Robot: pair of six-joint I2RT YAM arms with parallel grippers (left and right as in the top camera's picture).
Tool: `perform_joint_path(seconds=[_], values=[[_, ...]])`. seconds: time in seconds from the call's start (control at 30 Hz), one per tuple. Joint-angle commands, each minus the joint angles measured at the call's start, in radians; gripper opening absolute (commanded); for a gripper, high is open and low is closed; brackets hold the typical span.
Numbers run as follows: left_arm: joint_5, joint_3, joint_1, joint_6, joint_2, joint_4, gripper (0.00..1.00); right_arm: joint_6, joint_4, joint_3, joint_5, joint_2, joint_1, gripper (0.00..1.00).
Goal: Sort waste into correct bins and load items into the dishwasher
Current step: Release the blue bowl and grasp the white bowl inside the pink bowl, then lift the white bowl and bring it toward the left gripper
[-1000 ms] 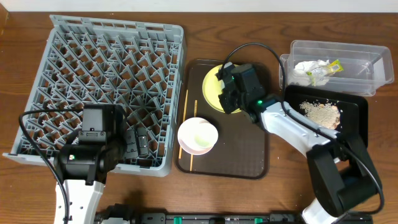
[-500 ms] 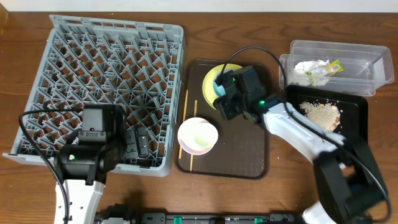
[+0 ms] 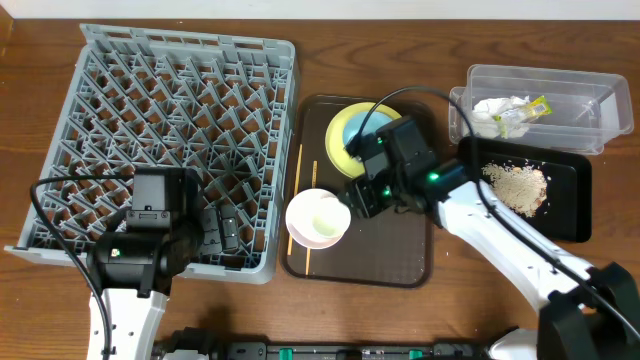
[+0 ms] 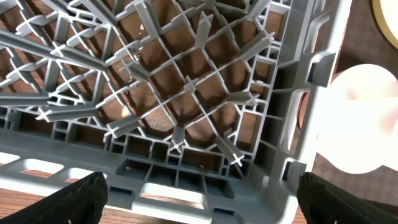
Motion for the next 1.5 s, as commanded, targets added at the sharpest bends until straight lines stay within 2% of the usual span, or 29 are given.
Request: perform_joint_path(seconds=[0.0, 0.03, 0.23, 0.43, 0.77, 1.47], values=[[-0.008, 0.019, 0.003, -0.002, -0.001, -0.005, 0.98, 0.038, -0.007, -0.010, 0.002, 0.035, 0.035, 0.46], [-0.008, 0.019, 0.003, -0.002, -0.001, -0.005, 0.98, 0.038, -0.008, -0.010, 0.003, 0.038, 0.043, 0.41], [-0.008, 0.019, 0.003, -0.002, -0.001, -0.009, 0.98, 0.074, -0.037, -0.010, 0.073, 0.039, 0.066, 0.39], [-0.008, 0.019, 0.003, -0.002, -0.001, -0.009, 0.98, 0.079, -0.046, -0.010, 0.078, 0.039, 0.078, 0.30], [-0.008, 0.019, 0.003, -0.002, -0.001, -0.009, 0.98, 0.106, -0.047, -0.025, 0.104, 0.039, 0.109, 0.31], [-0.008, 0.019, 0.003, -0.002, -0.001, -0.011, 0.98, 0.151, -0.016, -0.052, 0.126, 0.040, 0.144, 0.21]])
